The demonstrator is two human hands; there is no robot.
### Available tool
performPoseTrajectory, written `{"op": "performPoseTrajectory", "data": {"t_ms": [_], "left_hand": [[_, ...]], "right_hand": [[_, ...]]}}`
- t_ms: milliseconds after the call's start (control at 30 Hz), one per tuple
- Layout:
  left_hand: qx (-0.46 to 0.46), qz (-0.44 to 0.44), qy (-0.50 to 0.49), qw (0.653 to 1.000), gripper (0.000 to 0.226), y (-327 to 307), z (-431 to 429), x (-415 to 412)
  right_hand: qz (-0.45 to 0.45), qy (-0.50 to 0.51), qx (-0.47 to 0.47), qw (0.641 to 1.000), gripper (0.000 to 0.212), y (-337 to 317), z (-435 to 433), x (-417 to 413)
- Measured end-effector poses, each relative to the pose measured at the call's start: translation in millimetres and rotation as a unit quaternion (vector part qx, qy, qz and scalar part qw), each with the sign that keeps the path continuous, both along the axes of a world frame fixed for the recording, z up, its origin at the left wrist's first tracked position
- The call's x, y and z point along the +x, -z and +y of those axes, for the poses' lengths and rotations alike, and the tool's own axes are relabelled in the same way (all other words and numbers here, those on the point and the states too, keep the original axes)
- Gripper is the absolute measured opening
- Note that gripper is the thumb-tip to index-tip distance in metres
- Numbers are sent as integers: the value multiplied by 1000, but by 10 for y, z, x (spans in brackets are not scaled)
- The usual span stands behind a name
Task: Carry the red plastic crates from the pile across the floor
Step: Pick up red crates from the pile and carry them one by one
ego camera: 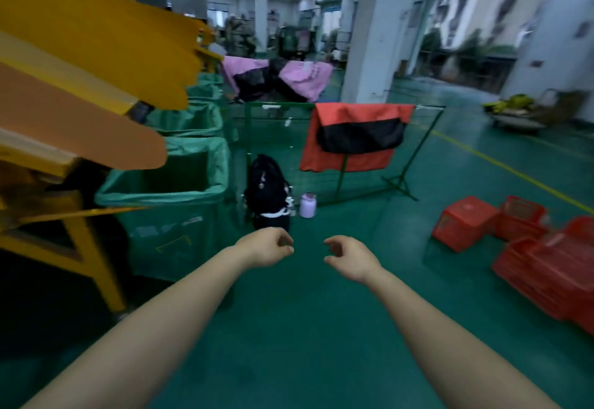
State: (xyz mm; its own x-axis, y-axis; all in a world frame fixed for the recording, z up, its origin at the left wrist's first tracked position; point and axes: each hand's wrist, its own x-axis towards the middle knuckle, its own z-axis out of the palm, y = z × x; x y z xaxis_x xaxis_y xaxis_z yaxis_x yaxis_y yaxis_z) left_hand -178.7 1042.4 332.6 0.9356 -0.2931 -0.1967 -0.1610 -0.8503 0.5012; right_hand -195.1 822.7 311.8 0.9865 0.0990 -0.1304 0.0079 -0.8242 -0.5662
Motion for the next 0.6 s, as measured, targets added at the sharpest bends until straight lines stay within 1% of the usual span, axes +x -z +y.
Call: {"op": "performPoseTrajectory", "data": {"t_ms": [167,333,467,600], "left_hand": [[9,1,88,996,40,12,-1174,464],[18,1,173,985,39,36,-2273,872],[40,-7,232,972,39,105,-2957,1200],[48,-15,284,957,39,146,-3695,1725]], "right_hand": [[0,84,-10,996,46,-8,-1189,42],[-1,176,-16,984,47,5,-2207,81],[-1,234,-15,972,47,-4,-2806,198],[-6,282,-32,959,50,9,-3393,551]]}}
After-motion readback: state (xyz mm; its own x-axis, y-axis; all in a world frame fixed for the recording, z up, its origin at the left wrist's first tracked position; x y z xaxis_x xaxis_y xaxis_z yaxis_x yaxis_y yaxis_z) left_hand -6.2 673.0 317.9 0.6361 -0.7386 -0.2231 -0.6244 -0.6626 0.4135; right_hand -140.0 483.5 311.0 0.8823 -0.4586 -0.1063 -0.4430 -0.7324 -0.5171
